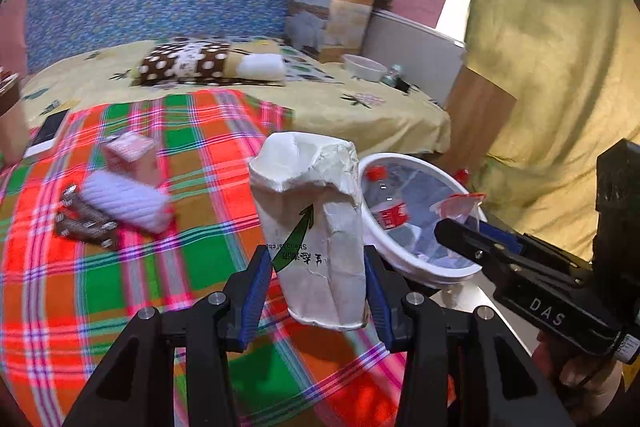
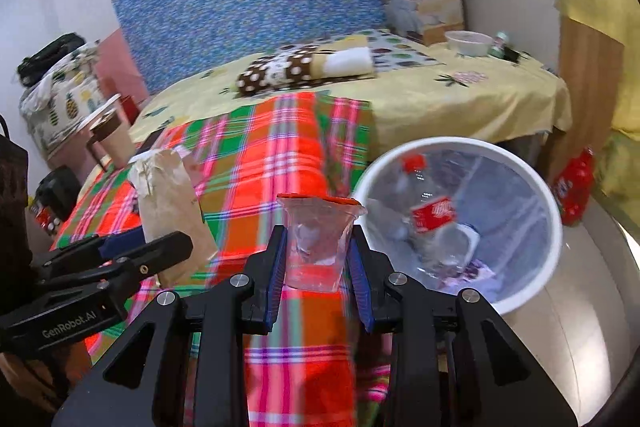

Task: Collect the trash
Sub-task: 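Carry the paper bag and clear cup over the bin with both tools, then open both tools to drop the bag and cup into the bin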

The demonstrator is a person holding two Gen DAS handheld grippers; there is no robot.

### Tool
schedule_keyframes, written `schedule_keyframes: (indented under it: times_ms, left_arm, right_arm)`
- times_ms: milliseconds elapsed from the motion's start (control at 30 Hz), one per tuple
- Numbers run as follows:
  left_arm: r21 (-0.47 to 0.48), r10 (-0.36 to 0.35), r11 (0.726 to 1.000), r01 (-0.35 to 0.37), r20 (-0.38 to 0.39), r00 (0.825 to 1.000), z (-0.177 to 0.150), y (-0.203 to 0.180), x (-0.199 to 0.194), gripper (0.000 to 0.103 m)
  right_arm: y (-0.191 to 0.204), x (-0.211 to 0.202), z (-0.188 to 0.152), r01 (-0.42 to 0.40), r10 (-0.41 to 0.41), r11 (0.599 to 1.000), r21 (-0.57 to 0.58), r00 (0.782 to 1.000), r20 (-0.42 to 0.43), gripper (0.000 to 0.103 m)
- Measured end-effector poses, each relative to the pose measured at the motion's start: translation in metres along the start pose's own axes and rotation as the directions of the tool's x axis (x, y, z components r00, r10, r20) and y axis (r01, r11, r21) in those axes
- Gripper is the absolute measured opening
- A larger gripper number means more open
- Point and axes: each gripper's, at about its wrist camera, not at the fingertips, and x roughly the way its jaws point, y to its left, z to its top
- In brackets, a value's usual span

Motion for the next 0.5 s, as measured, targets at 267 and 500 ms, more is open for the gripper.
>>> schedule_keyframes:
  times_ms: [267,500]
  left_arm:
    - [0.047,-0.069,0.996,0.07,-0.03,0.997,0.013,-0.036,0.035,0.046]
    - [0.071,-0.13,0.988,0.134,-0.059,0.99,0.02,-0.061,0.066,0.046]
  right_arm:
    - [-0.035,-0.002,-0.002,0.061,-0.061,0.996,0.059,0.998,-0.005,0.033]
    - [-0.059,0.003,-0.004,0.104,-0.102,0.989,0.103,0.995,-0.022,0.033]
